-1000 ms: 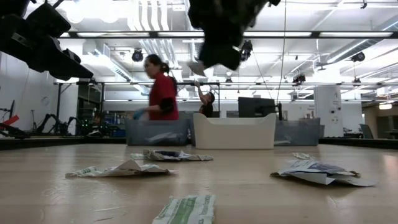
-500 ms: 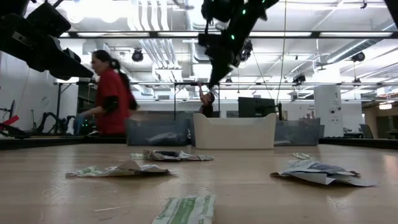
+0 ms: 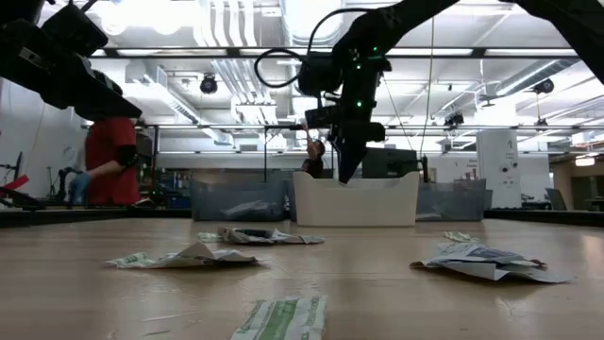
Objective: Pick & Place First Aid Supplies
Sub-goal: Put the orange ointment pack into the white bin, then put the right green bandage pack into the right gray bin
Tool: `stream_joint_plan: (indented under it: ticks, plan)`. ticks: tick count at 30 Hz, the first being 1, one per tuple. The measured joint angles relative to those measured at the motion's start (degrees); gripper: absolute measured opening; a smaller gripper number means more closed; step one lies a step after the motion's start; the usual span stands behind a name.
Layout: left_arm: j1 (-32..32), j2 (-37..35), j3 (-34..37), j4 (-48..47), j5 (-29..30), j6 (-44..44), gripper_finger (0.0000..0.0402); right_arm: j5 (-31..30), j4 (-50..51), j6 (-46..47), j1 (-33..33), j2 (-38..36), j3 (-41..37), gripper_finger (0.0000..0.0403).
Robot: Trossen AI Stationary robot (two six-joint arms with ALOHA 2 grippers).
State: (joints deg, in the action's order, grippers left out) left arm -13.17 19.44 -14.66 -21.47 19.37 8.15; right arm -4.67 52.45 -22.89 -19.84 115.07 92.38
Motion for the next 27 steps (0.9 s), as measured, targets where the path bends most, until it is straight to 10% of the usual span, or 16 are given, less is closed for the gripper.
stream_joint_plan:
  ticks: [27]
  plan:
    - [0.0, 0.0, 0.0, 0.0, 0.0, 0.5, 0.0094, 5.4, 9.1, 6.0, 3.6, 0.1, 10.3, 0.01]
